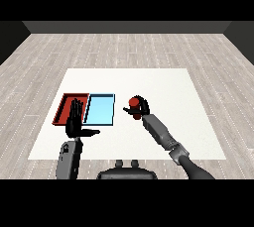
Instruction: Pick the red can and put it in the red box
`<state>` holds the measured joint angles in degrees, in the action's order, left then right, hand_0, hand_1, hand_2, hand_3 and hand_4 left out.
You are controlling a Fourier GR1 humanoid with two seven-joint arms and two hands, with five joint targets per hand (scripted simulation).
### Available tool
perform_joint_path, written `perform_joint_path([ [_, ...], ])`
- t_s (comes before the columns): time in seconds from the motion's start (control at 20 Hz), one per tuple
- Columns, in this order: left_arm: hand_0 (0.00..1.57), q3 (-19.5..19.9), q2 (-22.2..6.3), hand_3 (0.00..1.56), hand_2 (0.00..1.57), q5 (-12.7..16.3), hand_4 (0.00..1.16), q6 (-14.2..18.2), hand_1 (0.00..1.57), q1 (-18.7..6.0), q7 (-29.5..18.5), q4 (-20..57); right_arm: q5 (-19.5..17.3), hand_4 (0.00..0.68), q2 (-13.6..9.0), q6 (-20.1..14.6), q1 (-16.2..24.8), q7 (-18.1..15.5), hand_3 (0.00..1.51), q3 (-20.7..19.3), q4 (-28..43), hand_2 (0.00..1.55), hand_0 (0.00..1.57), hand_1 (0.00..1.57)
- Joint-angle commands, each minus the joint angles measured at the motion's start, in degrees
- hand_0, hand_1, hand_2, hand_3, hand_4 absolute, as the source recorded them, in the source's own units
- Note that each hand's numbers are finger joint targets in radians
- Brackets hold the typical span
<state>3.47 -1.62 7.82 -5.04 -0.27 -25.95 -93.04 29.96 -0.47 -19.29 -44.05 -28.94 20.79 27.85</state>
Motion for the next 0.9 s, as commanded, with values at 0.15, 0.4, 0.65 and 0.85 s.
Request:
perform_joint_path([
  [0.15, 0.00, 0.3, -1.8, 0.00, 0.00, 0.8, 0.00, -3.0, 0.00, 1.3, -0.8, 1.0, -2.1, 0.582, -5.3, -1.5, 4.0, 4.3, 1.38, -1.7, 15.4, 1.46, 1.54, 1.54],
  [0.4, 0.00, -3.4, -0.8, 0.00, 0.00, -2.1, 0.00, -0.1, 0.00, 1.5, 5.1, -6.4, -4.2, 0.617, -8.1, -2.1, 6.9, 6.6, 1.40, -1.3, 27.4, 1.47, 1.54, 1.54],
  [0.65, 0.00, -7.5, 1.3, 0.00, 0.00, -2.6, 0.00, -0.4, 0.00, -0.5, 8.2, -5.9, -5.4, 0.631, -8.7, -4.5, 10.5, 8.4, 1.40, -1.2, 40.4, 1.44, 1.48, 1.48],
  [0.85, 0.00, -8.7, 1.6, 0.00, 0.00, -2.9, 0.00, 0.9, 0.00, -0.6, 9.7, -7.2, -9.8, 0.636, -9.7, -6.5, 17.4, 10.5, 1.38, 0.0, 50.4, 1.41, 1.45, 1.45],
])
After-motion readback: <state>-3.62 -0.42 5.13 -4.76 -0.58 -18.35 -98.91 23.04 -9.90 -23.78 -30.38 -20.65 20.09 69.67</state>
